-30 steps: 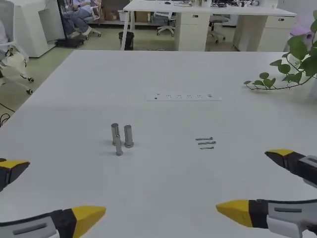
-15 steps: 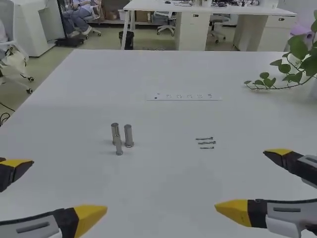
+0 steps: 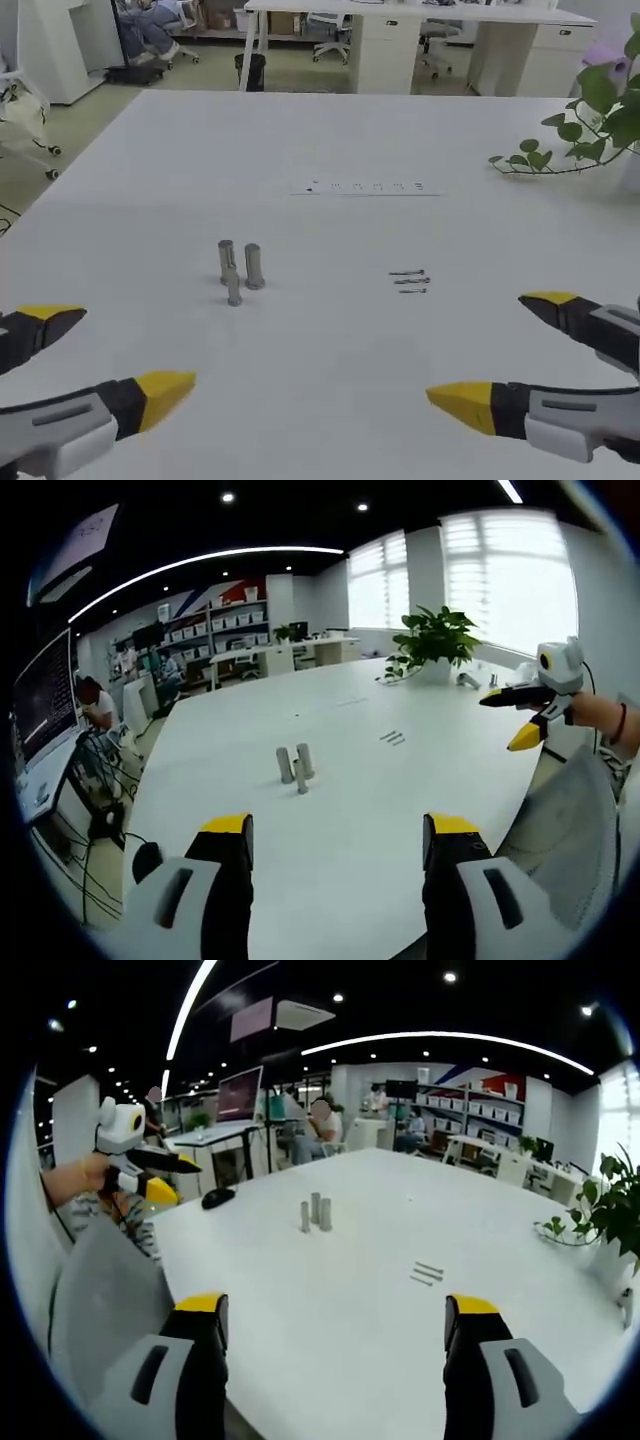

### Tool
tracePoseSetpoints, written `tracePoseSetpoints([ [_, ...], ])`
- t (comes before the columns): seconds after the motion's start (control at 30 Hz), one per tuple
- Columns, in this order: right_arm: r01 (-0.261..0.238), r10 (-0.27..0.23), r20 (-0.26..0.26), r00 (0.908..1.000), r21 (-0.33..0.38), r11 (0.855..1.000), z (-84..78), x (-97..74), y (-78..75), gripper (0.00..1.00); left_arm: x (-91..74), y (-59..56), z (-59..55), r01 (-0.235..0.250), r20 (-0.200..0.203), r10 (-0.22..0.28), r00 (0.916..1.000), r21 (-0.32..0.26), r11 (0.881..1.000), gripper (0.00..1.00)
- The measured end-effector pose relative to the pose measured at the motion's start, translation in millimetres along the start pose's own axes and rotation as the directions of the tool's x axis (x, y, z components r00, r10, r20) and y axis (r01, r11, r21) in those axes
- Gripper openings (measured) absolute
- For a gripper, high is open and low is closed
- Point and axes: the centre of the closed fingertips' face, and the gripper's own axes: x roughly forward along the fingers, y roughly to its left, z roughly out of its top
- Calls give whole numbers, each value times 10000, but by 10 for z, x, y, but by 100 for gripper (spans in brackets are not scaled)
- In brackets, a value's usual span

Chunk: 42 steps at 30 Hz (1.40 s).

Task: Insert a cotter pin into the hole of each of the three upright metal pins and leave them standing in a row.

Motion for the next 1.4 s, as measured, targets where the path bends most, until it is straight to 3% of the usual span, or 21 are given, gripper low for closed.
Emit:
tracePoseSetpoints([
  [0.23, -72, 70, 116, 9999, 153, 9999, 18, 14, -6, 88, 181, 128, 94, -15, 524, 24, 9986, -177, 9998, 55],
  [0.57, -94, 87, 300, 9995, 240, 9997, 40, 75, -45, 84, 503, 288, 158, -51, 886, 73, 9960, -250, 9997, 43],
  [0.93, -191, 174, 476, 9987, 360, 9992, 76, 177, -116, 77, 926, 400, 190, 5, 777, -1, 9970, -51, 10000, 38],
  [1.2, -262, 240, 476, 9986, 468, 9986, 58, 238, -167, 74, 1219, 483, 77, -111, 364, 95, 9993, 451, 9989, 35],
  [1.4, -311, 294, 343, 9990, 499, 9983, 27, 278, -210, 72, 1445, 525, 11, 53, 294, -62, 9995, 313, 9995, 32],
])
